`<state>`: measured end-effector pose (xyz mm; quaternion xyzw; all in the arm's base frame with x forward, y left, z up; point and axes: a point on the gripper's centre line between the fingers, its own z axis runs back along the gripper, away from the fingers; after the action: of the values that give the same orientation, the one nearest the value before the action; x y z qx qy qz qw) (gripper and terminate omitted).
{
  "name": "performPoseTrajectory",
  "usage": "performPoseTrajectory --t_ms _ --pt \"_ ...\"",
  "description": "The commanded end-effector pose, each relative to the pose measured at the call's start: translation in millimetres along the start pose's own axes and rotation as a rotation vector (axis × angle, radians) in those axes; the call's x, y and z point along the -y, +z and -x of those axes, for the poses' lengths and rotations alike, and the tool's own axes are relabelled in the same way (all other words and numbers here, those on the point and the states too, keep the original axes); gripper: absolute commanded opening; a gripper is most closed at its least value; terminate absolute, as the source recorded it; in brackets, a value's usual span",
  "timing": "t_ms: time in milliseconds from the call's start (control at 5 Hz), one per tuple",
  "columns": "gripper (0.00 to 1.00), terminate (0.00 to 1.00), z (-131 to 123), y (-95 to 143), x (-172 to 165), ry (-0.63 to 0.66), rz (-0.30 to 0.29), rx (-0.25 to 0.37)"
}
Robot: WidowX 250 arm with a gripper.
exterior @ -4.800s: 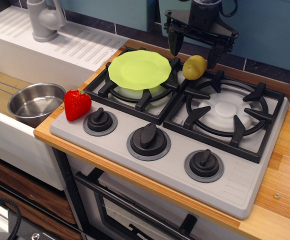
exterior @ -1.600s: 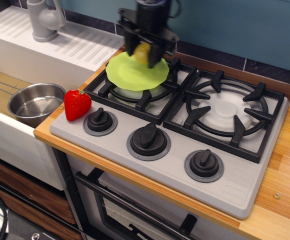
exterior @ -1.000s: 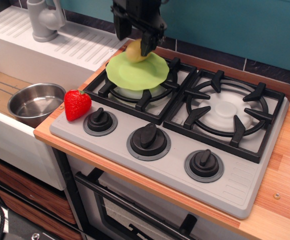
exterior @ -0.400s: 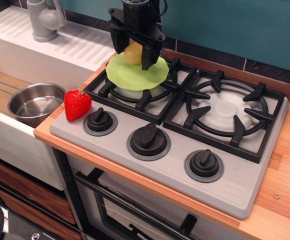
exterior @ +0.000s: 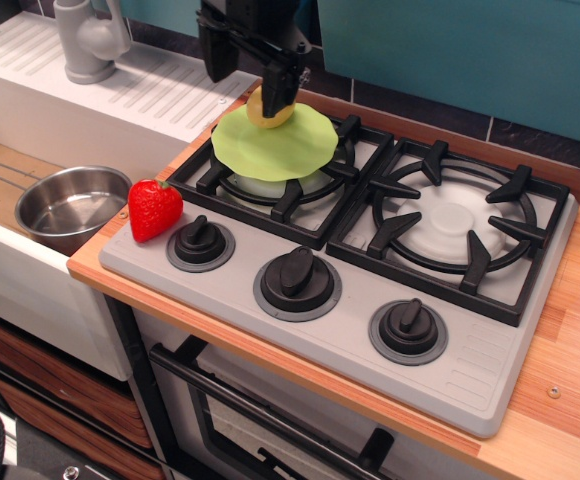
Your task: Put potato on plate and strawberry in pot or pan in sink
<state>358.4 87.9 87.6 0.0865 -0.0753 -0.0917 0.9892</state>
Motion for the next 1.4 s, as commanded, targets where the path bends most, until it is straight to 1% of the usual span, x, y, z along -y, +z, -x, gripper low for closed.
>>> performPoseTrajectory --t_ms 0,200,400,600,1200 --pt "1.0 0.0 -2.1 32.9 -23.5 0.069 0.023 0.054" --pt "1.0 0.0 15.4 32.2 -30.7 0.08 0.029 0.049" --pt "1.0 0.0 34.1 30.4 -33.6 0.065 0.019 0.062" --pt "1.0 0.0 21.1 32.3 -20.7 0.053 -0.011 0.065" --pt "1.0 0.0 21.1 32.3 -20.7 0.053 -0.011 0.065"
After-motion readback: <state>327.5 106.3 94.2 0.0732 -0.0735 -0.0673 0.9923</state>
